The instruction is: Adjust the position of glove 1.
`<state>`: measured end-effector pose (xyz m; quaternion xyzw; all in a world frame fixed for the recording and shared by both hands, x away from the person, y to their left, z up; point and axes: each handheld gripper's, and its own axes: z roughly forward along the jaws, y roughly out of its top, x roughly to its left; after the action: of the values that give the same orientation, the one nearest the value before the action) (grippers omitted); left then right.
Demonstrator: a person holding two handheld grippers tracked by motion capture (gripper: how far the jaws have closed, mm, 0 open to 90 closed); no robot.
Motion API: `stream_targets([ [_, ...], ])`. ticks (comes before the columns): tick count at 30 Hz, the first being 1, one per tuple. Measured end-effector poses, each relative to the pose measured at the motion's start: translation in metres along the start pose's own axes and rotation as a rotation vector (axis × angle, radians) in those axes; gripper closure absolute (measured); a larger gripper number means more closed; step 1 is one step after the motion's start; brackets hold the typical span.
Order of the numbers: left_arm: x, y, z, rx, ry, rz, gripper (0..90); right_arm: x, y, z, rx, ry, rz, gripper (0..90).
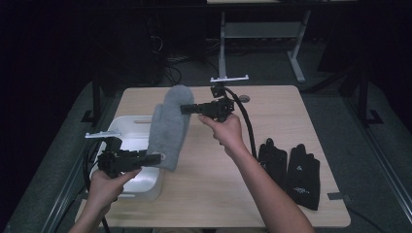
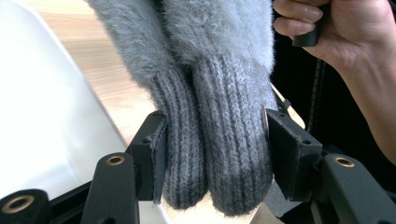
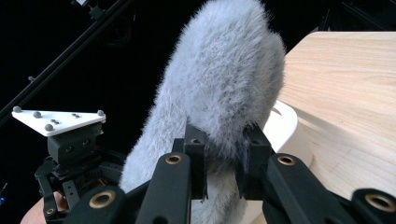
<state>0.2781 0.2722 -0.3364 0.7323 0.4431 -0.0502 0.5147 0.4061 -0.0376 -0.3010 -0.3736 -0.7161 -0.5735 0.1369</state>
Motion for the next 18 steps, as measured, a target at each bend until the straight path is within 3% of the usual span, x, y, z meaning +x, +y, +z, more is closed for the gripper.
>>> stream_targets([
  [18, 0.013, -0.006, -0.028, -0.027, 0.048, -0.042, 44.1, 0.012, 0.008, 0.037, 0.040, -0.012, -0.024, 76.6],
])
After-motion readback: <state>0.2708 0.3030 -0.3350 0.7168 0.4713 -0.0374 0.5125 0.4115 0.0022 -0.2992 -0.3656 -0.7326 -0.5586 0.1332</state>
